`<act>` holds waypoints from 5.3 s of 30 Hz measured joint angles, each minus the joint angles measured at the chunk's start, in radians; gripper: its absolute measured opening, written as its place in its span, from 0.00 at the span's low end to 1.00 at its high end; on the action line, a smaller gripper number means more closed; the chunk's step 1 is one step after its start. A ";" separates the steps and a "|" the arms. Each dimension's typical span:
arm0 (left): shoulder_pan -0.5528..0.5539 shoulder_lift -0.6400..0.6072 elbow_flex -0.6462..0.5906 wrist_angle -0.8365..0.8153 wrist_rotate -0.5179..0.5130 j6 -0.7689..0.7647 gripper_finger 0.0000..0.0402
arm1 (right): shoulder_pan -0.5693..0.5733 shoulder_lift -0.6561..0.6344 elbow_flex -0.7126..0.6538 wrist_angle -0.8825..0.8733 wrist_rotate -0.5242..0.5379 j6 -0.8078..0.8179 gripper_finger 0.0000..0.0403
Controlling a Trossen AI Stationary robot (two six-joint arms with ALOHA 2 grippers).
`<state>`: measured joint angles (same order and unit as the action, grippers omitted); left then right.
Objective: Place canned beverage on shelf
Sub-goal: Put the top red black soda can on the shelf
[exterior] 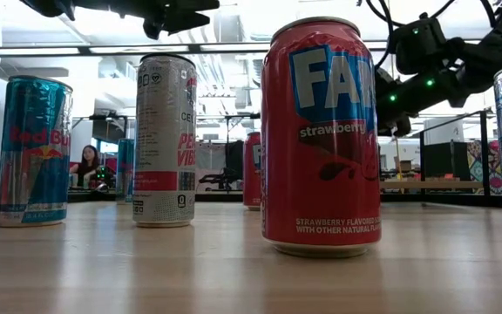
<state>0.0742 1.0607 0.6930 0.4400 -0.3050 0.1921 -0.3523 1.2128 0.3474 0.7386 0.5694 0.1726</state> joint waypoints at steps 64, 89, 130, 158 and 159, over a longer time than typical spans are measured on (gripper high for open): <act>-0.002 0.002 0.000 -0.064 0.001 -0.122 0.80 | -0.056 0.065 0.879 -1.845 -0.407 0.174 0.03; -0.002 0.002 0.000 -0.066 0.001 -0.127 0.80 | -0.139 0.058 0.878 -1.754 -0.337 0.063 0.02; -0.002 0.002 0.000 -0.086 0.001 -0.123 0.80 | -0.139 0.131 0.912 -1.739 -0.384 0.026 0.02; -0.002 0.002 0.000 -0.088 0.001 -0.123 0.80 | -0.139 0.124 1.017 -1.992 -0.453 0.052 0.02; -0.002 0.002 0.000 -0.088 0.001 -0.123 0.80 | -0.139 0.124 1.015 -2.001 -0.464 0.060 0.02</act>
<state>0.0719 1.0630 0.6926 0.3519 -0.3042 0.0689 -0.4915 1.3373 1.3627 -1.2628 0.1052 0.2328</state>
